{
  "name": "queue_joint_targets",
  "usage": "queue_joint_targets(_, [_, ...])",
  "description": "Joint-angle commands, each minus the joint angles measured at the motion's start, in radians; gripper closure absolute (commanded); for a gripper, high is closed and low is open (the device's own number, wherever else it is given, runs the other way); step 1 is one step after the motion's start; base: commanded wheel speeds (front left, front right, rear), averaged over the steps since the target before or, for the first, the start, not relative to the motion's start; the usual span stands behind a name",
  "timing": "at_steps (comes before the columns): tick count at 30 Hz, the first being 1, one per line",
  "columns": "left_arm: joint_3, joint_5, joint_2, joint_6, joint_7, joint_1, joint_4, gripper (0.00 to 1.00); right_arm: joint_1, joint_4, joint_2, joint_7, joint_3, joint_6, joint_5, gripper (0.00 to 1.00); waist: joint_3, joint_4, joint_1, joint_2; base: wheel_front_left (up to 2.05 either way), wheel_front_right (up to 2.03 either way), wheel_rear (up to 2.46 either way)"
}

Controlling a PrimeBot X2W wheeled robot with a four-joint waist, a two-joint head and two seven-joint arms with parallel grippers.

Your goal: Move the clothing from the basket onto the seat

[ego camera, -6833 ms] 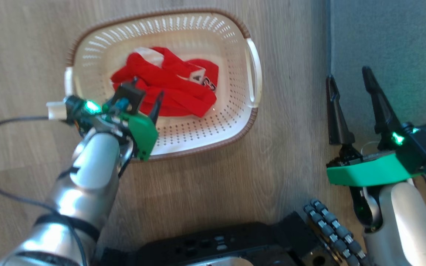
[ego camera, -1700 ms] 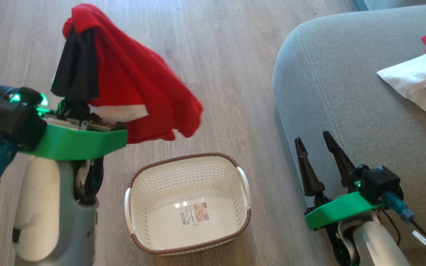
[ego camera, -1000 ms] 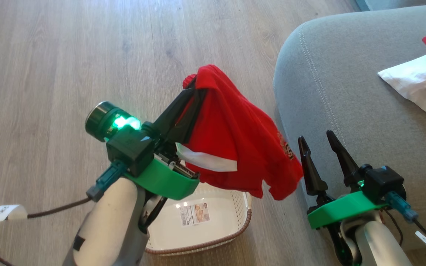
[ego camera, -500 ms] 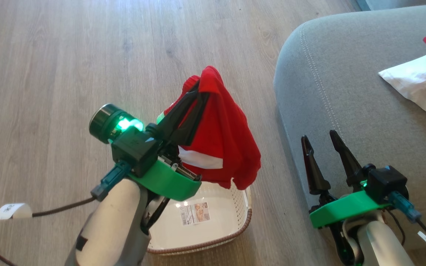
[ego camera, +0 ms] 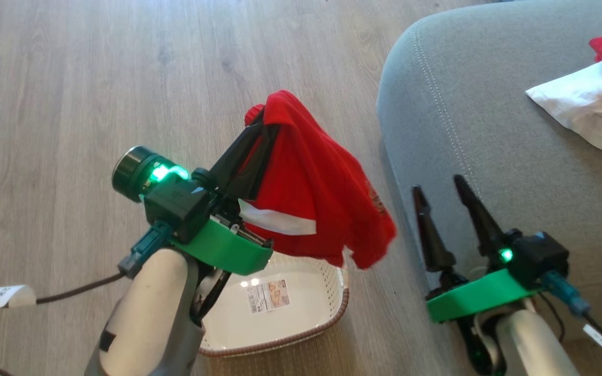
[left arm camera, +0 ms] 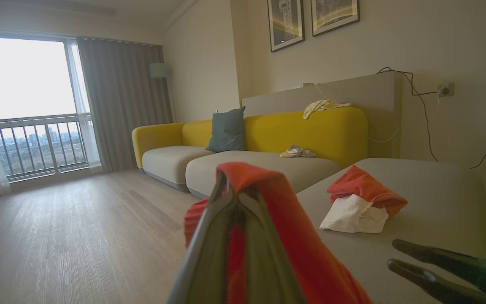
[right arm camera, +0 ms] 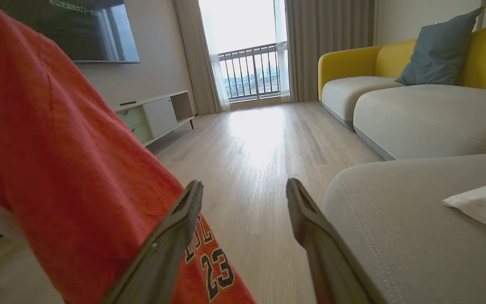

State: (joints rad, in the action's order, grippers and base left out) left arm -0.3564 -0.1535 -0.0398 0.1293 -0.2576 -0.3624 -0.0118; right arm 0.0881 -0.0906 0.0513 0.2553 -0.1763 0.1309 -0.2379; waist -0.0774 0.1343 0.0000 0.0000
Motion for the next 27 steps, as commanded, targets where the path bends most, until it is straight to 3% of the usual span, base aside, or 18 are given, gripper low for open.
queue_joint_targets(1, [0.037,0.011,-0.010,0.001,-0.004,-0.042,-0.029,1.00,0.011,0.064,-0.001,0.006,-0.052,0.000,0.015,0.00,-0.003,0.005,0.0000,0.0000,0.00,0.00,0.00])
queue_joint_targets(8, [0.013,0.017,-0.015,0.001,-0.004,-0.053,-0.018,1.00,0.003,0.118,0.012,0.006,-0.127,0.000,0.061,0.00,0.001,0.012,0.0000,0.0000,0.00,0.00,0.00])
queue_joint_targets(17, [-0.036,0.016,-0.015,0.001,-0.004,-0.062,-0.020,1.00,0.035,0.073,0.092,0.006,-0.259,0.000,0.112,0.00,0.009,0.009,0.0000,0.0000,0.00,0.00,0.00])
queue_joint_targets(27, [-0.110,0.006,-0.019,0.001,-0.004,-0.073,-0.031,1.00,0.080,-0.003,0.107,0.006,-0.269,0.000,0.182,0.00,0.003,-0.013,0.0000,0.0000,0.00,0.00,0.00])
